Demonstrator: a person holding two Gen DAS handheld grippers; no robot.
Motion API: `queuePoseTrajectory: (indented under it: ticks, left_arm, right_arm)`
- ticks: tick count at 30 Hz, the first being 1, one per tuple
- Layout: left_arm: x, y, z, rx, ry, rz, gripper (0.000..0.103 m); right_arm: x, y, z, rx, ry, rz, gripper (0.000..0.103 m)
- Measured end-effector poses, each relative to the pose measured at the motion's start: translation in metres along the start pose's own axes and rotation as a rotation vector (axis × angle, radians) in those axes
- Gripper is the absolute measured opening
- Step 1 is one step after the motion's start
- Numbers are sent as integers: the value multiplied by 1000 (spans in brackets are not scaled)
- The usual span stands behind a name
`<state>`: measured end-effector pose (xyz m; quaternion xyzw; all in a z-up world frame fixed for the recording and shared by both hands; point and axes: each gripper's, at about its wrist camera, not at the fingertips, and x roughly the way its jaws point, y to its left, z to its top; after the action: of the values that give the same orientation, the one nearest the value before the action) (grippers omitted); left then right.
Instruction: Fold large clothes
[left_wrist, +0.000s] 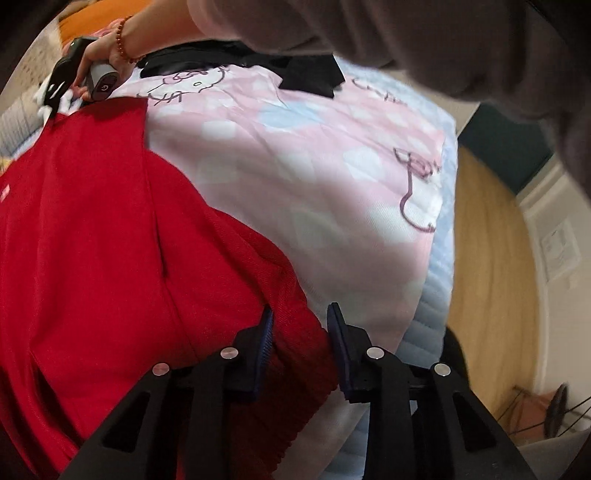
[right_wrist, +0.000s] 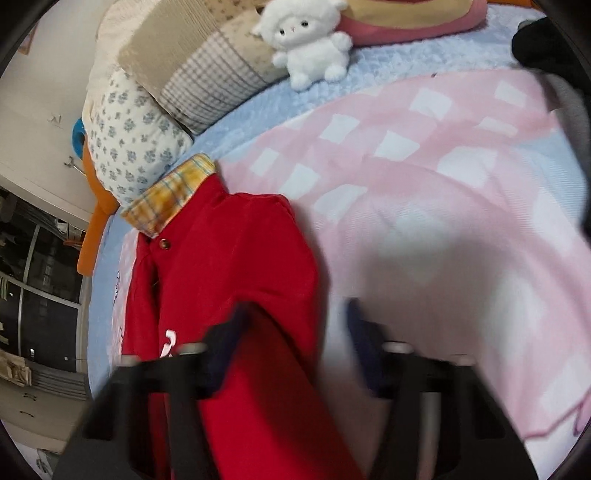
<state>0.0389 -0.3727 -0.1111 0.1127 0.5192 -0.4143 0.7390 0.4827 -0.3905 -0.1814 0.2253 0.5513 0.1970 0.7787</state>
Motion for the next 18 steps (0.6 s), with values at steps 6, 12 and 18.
queuePoseTrajectory:
  ticks: [6,12,18]
  left_arm:
    - [-19,34,1,-160,-101,-147,25]
    - [-71,54,-13,-234,-187,-151,24]
    - [-123,75,-44,-344,-263,-130,23]
  right_arm:
    - [-2,10,0,-9,-53,-25,8]
    - [-24,44,9,-5,-74,-21,8]
    - [-31,107,17,-78,-76,-61,8]
